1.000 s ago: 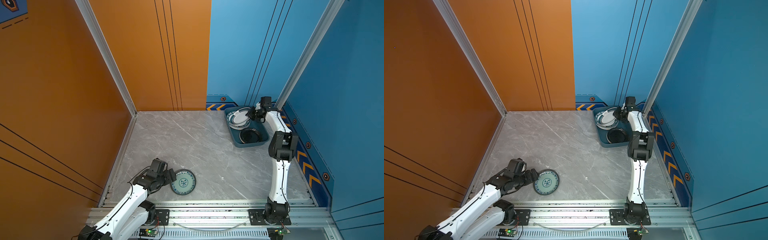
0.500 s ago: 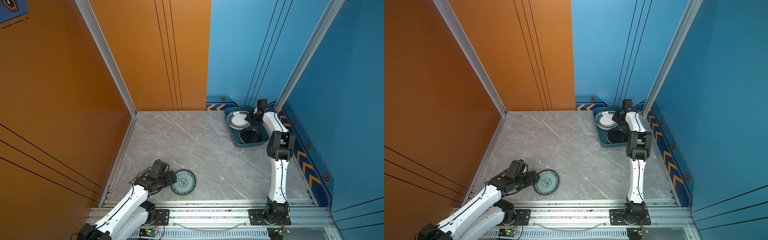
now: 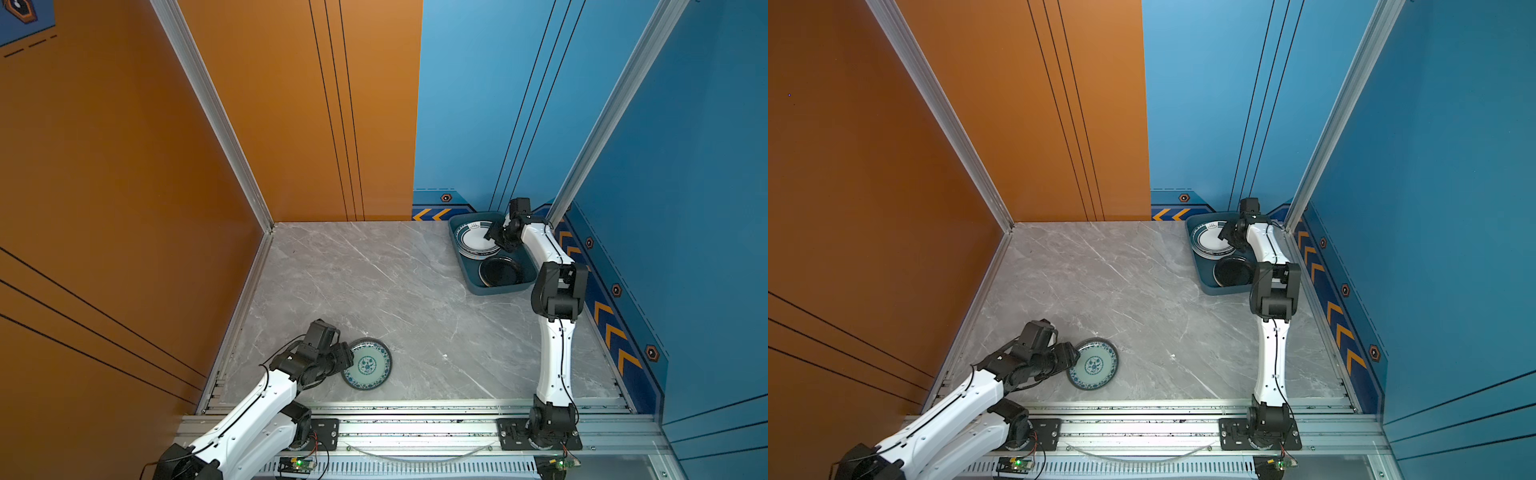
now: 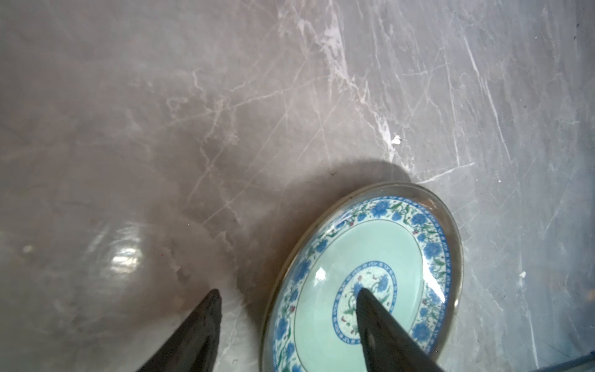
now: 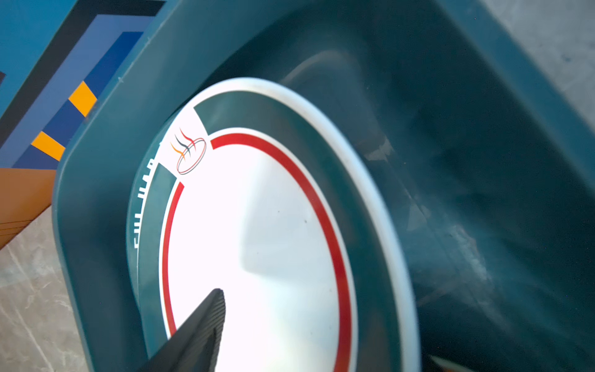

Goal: Place the plates into the plastic bin on the countertop
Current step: Place the plate in the plastic bin.

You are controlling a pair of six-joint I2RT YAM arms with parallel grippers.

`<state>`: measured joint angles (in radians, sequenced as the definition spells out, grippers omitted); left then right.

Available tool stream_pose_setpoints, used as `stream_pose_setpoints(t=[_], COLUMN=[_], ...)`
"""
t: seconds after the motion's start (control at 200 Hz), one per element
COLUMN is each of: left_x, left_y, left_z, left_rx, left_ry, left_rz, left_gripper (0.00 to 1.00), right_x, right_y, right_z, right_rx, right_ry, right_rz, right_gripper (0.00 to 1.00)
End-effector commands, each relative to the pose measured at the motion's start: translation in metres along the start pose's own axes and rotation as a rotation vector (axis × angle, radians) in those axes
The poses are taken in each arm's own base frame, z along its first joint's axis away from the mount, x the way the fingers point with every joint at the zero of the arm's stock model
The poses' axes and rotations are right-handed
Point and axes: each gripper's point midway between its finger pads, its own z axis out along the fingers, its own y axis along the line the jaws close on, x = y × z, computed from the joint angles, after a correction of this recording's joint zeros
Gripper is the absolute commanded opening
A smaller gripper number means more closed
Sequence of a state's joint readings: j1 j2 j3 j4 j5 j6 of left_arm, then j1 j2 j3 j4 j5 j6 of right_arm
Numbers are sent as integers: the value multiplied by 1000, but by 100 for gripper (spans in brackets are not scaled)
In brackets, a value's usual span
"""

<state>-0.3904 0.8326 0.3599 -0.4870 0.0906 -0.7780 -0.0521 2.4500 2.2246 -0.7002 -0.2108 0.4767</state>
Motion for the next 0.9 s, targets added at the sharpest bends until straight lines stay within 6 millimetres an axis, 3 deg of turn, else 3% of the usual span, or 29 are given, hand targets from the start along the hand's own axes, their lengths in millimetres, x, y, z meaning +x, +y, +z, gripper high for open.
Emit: stream_pose_setpoints(t=[0.0, 0.611, 0.896], left_x=[9, 14, 17], left_y=[-1, -2, -1], left_z=[4, 8, 9], left_rx=[13, 16, 18], left_ry=[32, 48, 55], left_rz=[7, 26, 32], left_gripper=[64, 53, 42], right_x=[4, -5, -6], right_y=[-25, -17, 5], right_z=[-20, -58, -89], right_rx=[135, 196, 156], right_ry=[19, -38, -72], right_rz=[-13, -81, -112], right_gripper=[71, 77, 77])
